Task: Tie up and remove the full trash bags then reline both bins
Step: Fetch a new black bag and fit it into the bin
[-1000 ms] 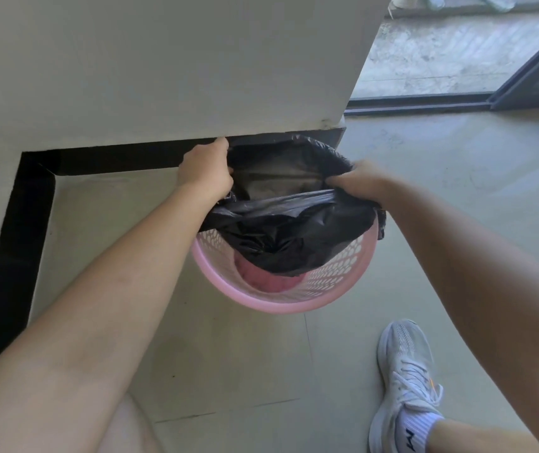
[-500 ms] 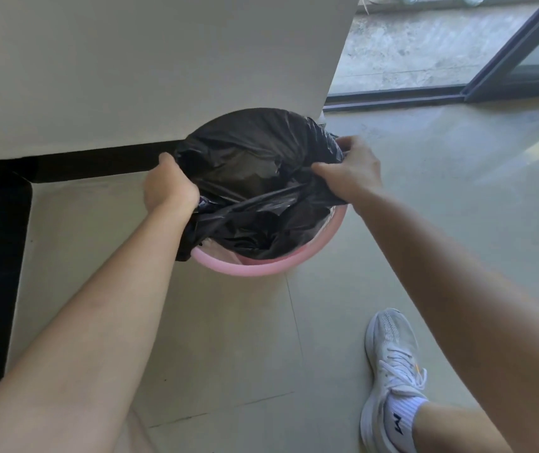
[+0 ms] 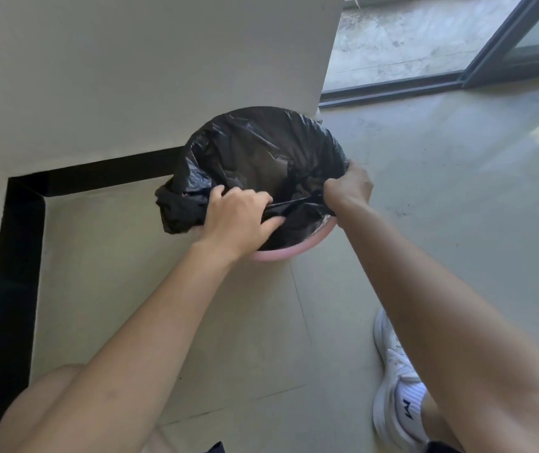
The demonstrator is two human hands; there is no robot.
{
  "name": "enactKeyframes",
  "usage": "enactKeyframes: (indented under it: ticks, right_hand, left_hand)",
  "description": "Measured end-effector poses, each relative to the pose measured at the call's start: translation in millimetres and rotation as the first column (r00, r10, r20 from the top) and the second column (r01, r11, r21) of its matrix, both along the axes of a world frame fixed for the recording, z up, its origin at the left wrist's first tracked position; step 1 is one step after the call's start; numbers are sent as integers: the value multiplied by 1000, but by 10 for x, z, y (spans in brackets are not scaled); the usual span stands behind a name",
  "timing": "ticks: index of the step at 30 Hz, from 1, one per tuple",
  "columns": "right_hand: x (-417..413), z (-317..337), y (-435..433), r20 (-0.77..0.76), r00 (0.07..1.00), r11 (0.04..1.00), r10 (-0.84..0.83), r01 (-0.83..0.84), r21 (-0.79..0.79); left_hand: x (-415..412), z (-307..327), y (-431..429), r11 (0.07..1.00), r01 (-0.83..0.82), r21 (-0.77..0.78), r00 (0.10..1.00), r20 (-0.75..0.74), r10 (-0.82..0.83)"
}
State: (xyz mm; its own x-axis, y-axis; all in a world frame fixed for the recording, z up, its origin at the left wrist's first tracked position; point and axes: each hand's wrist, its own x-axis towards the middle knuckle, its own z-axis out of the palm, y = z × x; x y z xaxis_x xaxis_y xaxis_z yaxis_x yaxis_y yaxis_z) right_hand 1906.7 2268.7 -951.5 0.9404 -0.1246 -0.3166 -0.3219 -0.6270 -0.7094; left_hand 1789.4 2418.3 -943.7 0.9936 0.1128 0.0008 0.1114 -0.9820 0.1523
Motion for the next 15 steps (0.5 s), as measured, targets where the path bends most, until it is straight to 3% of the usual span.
enactKeyframes:
  ticks: [2,4,6,10,13,15]
  right_hand:
    - [14,-3,99,5,999,998,-52,52,20]
    - [25,-9,203,7,996,995,-93,93,46]
    - [6,0,303,12,992,986,-127,125,114]
    - [-107,-13,376,49,981,925,-190,162,344]
    - [-377,-61,348,257,934,881,-249,108,461]
    - [-607,-116,297,387,876,895,-288,103,434]
  left_hand:
    - [-100,-79,28,999,14,-42,988,155,-8]
    - [-237,-152,49,995,-14,-94,931,363,47]
    - [-397,-207,2,989,-88,-116,871,473,133]
    - [-688,-327,-163,969,-212,-124,819,519,246]
    - [-789,-370,-280,931,-327,-160,790,494,363]
    - [-822,-360,-366,889,-371,-268,746,484,458]
